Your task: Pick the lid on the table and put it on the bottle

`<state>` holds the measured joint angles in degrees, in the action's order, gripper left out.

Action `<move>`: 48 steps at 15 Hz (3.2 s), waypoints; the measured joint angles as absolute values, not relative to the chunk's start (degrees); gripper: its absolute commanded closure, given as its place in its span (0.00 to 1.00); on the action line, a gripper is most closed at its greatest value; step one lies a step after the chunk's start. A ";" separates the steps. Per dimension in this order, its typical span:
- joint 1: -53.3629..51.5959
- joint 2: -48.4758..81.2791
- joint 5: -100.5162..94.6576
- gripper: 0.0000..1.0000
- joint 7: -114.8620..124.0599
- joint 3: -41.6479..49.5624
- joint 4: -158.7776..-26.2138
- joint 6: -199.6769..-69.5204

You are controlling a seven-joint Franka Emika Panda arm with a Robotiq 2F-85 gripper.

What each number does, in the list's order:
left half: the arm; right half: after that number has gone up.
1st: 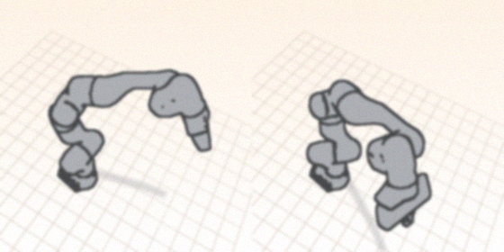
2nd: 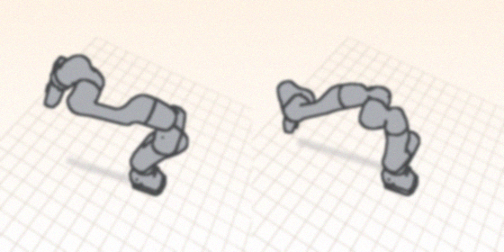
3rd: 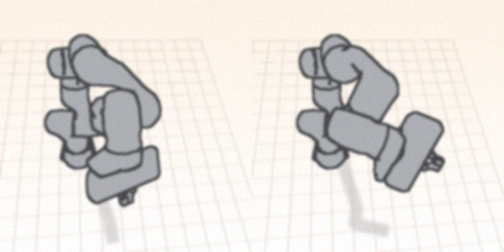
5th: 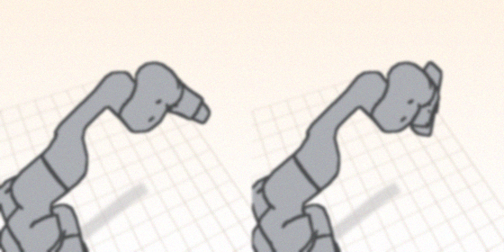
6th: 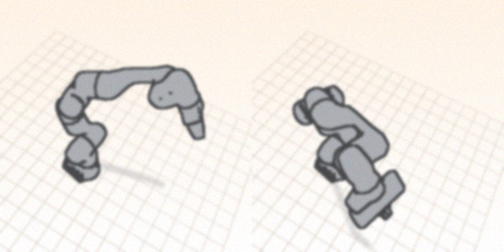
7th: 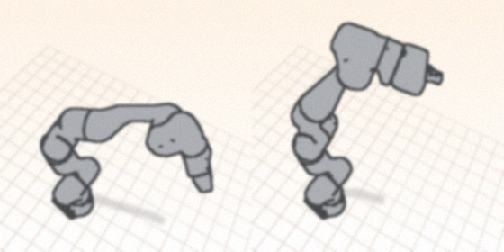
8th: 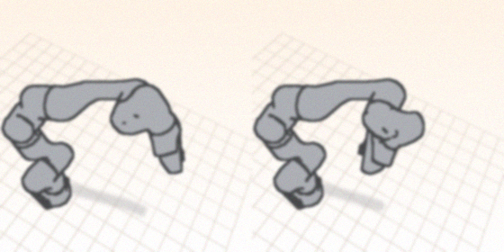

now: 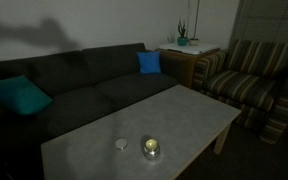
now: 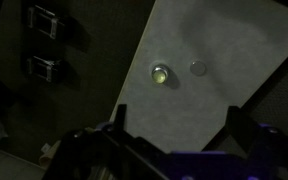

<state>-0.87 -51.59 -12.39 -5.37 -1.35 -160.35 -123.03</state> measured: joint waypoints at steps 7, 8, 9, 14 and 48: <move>-0.88 -50.57 -12.39 0.00 -5.37 -1.35 -162.84 -122.76; -0.88 -50.56 -12.39 0.00 -5.37 -1.35 -162.84 -122.76; -0.88 -50.56 -12.39 0.00 -5.37 -1.35 -162.84 -122.76; -0.88 -50.57 -12.39 0.00 -5.37 -1.35 -162.84 -122.76; -0.88 -50.57 -12.39 0.00 -5.37 -1.35 -162.61 -122.76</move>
<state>-0.88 -50.57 -12.39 -5.37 -1.35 -162.61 -122.76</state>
